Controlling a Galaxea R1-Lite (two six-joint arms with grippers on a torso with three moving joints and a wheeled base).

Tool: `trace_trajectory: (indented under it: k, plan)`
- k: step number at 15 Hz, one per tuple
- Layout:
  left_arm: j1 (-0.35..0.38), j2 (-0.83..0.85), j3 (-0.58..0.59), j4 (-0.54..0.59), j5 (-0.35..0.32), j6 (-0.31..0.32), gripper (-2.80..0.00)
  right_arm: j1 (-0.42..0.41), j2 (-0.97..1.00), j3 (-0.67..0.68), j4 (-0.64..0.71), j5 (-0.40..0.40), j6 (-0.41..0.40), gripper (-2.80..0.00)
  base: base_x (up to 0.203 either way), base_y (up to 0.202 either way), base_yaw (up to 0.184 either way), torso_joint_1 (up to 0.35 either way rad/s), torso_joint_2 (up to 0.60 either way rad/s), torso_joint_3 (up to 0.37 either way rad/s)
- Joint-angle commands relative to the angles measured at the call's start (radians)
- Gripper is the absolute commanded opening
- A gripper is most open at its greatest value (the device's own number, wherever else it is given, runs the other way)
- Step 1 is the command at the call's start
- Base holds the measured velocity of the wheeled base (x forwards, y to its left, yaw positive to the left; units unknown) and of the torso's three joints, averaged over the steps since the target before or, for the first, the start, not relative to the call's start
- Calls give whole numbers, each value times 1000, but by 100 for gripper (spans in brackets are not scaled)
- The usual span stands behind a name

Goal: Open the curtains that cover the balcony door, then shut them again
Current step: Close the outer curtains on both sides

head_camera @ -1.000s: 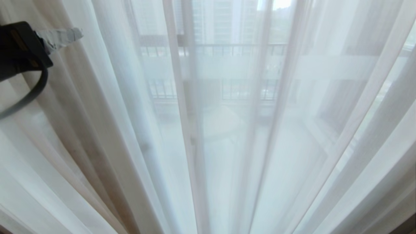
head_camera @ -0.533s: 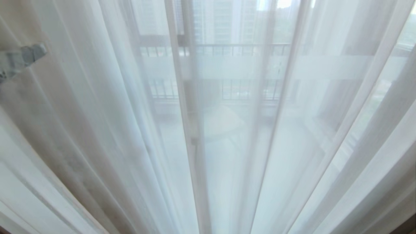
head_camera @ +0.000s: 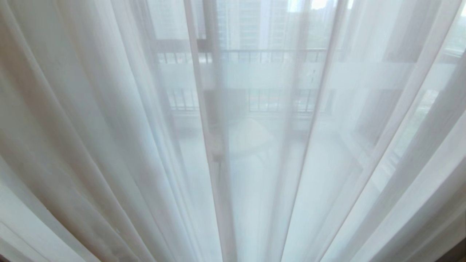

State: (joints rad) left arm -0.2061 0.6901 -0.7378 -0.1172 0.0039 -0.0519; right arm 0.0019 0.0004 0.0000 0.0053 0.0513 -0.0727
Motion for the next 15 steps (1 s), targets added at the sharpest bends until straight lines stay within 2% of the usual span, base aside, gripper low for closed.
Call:
trace_trajectory:
  k: [1,5,9,10,11,15]
  plan:
    - [2,-51,3,-2,4,0,0,0,0,0,0,1,-1,-280,0,0,0,0,0,0]
    - [2,-64,14,-2,2,52,0,0,0,0,-1,1,-1,-280,0,0,0,0,0,0]
    - [2,-63,21,-2,2,53,0,1,0,0,1,1,-1,-280,0,0,0,0,0,0]
    - [2,-60,20,-2,2,53,-37,1,0,0,1,1,-1,-280,0,0,0,0,0,0]
    - [2,-58,20,-2,2,53,-280,1,0,0,0,1,-1,-280,0,0,0,0,0,0]
    - [2,-55,40,-2,3,57,-280,1,0,0,1,1,-1,-280,0,0,0,0,0,0]
